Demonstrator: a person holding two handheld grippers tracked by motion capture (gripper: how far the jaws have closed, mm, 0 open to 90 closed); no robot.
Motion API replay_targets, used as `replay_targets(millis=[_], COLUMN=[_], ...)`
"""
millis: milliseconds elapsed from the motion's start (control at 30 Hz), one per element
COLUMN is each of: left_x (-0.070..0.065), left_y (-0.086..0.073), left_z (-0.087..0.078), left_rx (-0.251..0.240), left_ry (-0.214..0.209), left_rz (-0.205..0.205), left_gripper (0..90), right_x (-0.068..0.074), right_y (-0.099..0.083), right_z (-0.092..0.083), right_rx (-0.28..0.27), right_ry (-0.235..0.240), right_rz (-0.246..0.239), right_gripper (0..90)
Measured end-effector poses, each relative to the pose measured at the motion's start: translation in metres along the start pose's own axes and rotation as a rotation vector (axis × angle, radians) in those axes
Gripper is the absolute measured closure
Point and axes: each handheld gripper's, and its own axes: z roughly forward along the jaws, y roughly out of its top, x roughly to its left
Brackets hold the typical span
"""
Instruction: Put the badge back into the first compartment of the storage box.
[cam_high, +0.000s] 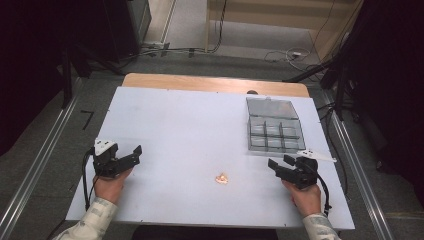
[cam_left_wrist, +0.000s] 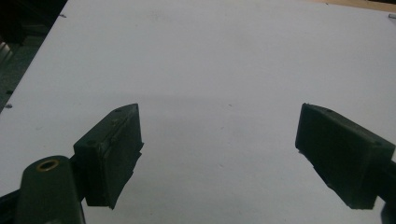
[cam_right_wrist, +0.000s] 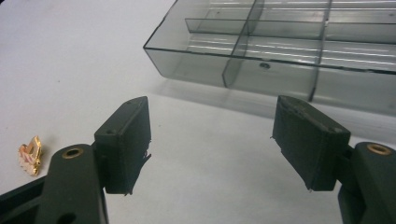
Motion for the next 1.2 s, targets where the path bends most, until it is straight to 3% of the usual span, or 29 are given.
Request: replay_targets(millis=[1200], left_x=[-0.002], left_y=[-0.001], left_z=[0.002], left_rx=[0.003], left_ry=[-0.002], left_rz=[0.010], left_gripper=[15.3], right_x=[0.036], right_y=[-0.003], right_z=[0.031], right_rx=[0.078], right_ry=[0.138], right_rz=[-0.075], right_gripper=[28.9])
